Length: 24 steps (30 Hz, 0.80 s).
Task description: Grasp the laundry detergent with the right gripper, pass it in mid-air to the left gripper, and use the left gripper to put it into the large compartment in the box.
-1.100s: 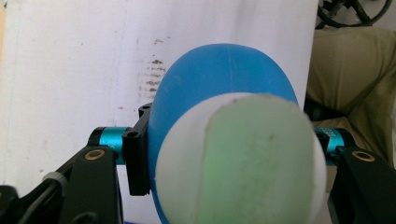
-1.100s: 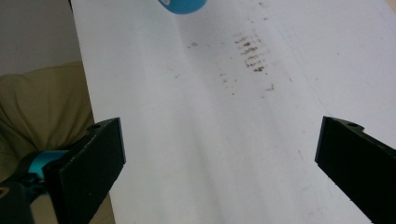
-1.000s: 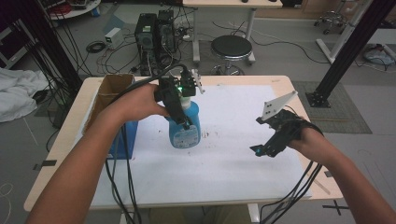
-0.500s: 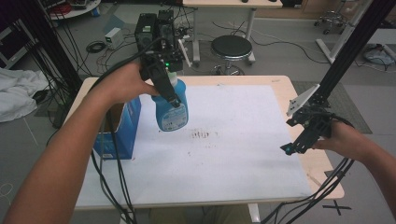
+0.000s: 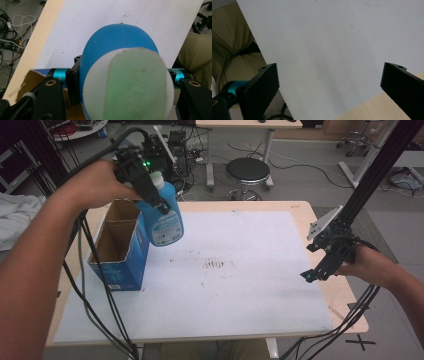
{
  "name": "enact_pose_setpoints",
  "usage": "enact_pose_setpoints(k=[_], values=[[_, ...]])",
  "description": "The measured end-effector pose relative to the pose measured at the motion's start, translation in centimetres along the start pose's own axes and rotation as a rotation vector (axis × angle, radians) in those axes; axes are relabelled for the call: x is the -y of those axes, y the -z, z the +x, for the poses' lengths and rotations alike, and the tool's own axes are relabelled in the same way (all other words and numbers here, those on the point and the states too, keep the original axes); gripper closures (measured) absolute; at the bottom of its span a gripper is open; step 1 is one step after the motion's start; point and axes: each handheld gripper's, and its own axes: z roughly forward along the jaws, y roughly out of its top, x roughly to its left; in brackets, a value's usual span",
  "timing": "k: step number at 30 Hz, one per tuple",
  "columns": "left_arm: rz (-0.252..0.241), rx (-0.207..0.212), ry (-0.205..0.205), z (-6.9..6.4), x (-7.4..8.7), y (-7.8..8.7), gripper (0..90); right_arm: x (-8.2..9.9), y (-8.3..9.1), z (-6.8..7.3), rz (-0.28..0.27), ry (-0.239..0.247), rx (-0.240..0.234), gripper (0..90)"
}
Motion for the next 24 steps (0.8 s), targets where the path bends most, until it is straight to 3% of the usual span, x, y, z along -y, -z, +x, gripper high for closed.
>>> enact_pose_setpoints(k=[6,11,24], values=[[-0.002,-0.024,0.043,1.5,1.9,2.4,38.0,-0.1,-0.2,-0.3,0.006,0.0,0.001,1.0],[-0.001,-0.048,0.083,2.7,4.2,3.4,38.0,-0.2,-0.2,-0.2,0.004,0.002,-0.004,1.0],[0.015,-0.09,0.148,5.3,8.1,3.7,38.1,-0.8,0.0,-0.1,0.019,0.004,0.007,1.1]])
